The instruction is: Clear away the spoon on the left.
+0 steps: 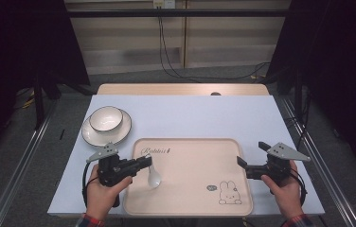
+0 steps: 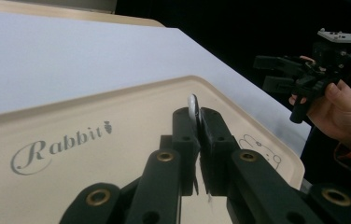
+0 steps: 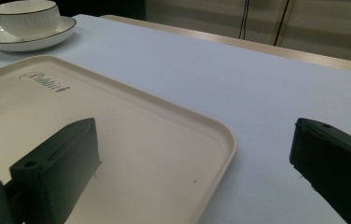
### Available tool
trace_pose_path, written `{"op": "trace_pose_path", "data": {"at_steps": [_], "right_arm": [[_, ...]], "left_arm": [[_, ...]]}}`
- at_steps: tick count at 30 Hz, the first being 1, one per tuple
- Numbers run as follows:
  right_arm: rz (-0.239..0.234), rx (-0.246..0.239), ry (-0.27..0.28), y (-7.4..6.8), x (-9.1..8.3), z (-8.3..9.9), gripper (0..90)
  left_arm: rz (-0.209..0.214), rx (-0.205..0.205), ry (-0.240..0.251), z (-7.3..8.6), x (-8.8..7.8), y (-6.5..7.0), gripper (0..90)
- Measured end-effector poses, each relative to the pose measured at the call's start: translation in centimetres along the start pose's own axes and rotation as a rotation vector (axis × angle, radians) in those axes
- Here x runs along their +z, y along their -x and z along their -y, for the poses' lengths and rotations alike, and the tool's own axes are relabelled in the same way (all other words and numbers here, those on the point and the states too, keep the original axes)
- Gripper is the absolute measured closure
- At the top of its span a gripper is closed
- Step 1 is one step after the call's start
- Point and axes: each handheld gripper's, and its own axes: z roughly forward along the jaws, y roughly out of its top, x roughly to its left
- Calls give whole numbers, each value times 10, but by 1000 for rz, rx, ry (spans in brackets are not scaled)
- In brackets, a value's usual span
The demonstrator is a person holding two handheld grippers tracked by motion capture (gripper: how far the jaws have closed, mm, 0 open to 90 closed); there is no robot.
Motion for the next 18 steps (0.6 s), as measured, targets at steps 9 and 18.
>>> {"op": "trace_pose_path", "data": {"at_steps": [9,18], "right_arm": [[-2,-6,-3,-1,1,0,12],[-1,-2,-1,-1,0,-1,13]], "left_arm": [[15,-12,-14,3,4,0,855],[14,-23,-3,4,4,-4,852]]}}
